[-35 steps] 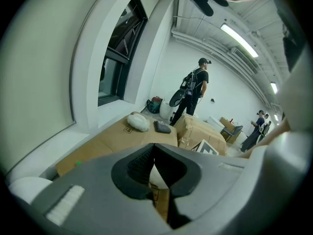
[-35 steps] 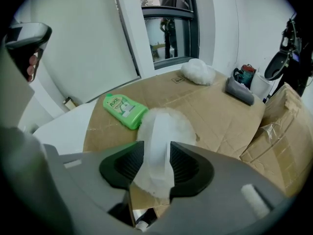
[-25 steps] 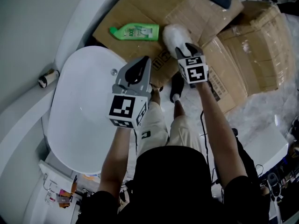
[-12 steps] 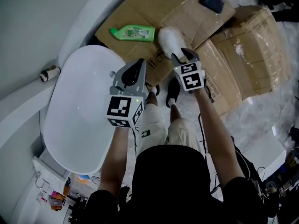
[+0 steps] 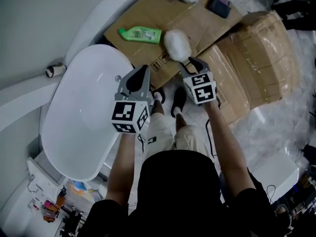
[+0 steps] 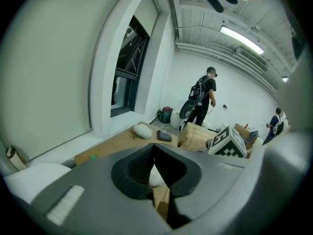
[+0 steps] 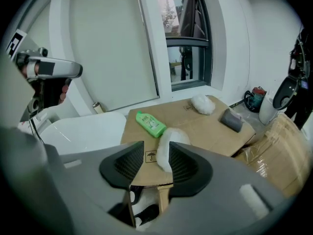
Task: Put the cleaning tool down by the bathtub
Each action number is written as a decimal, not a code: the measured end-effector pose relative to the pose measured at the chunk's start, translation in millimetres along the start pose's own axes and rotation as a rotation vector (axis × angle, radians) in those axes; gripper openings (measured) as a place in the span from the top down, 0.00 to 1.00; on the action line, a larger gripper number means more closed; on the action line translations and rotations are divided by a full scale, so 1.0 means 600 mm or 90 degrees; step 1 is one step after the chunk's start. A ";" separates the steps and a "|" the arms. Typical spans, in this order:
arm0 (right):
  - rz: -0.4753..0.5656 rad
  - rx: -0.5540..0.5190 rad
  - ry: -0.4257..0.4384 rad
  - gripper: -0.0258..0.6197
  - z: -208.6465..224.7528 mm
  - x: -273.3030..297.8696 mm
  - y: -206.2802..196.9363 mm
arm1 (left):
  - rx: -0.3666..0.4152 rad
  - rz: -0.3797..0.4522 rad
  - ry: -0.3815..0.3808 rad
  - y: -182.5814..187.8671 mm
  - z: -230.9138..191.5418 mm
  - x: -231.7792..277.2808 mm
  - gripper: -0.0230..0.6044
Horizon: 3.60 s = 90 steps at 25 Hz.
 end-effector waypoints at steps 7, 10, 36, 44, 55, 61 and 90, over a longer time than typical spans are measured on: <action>0.042 -0.020 0.012 0.73 -0.027 -0.076 0.002 | -0.016 0.022 0.040 0.002 0.035 -0.057 0.97; 0.059 -0.028 0.018 0.73 -0.036 -0.106 0.004 | -0.017 0.028 0.049 0.001 0.052 -0.073 0.97; 0.168 -0.011 0.019 0.88 -0.155 -0.296 0.007 | 0.025 0.046 -0.002 -0.003 0.107 -0.193 0.97; 0.216 -0.018 -0.015 0.92 -0.247 -0.361 0.025 | 0.045 0.070 -0.051 0.002 0.098 -0.271 0.97; 0.285 -0.016 -0.057 0.95 -0.371 -0.435 0.025 | 0.077 0.105 -0.101 0.008 0.082 -0.375 0.97; 0.309 -0.020 -0.069 0.95 -0.414 -0.467 0.026 | 0.091 0.125 -0.120 0.012 0.081 -0.414 0.97; 0.371 -0.017 -0.098 0.95 -0.490 -0.542 0.019 | 0.121 0.171 -0.171 0.022 0.097 -0.492 0.97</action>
Point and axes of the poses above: the fingertips, and each gripper's own axes: x forward along the fingers, z to its right, y out of its top, the point moved 9 cm from there along -x, backward along the fingers, and after that the axes turned 1 degree about y, right-handed, at the moved point
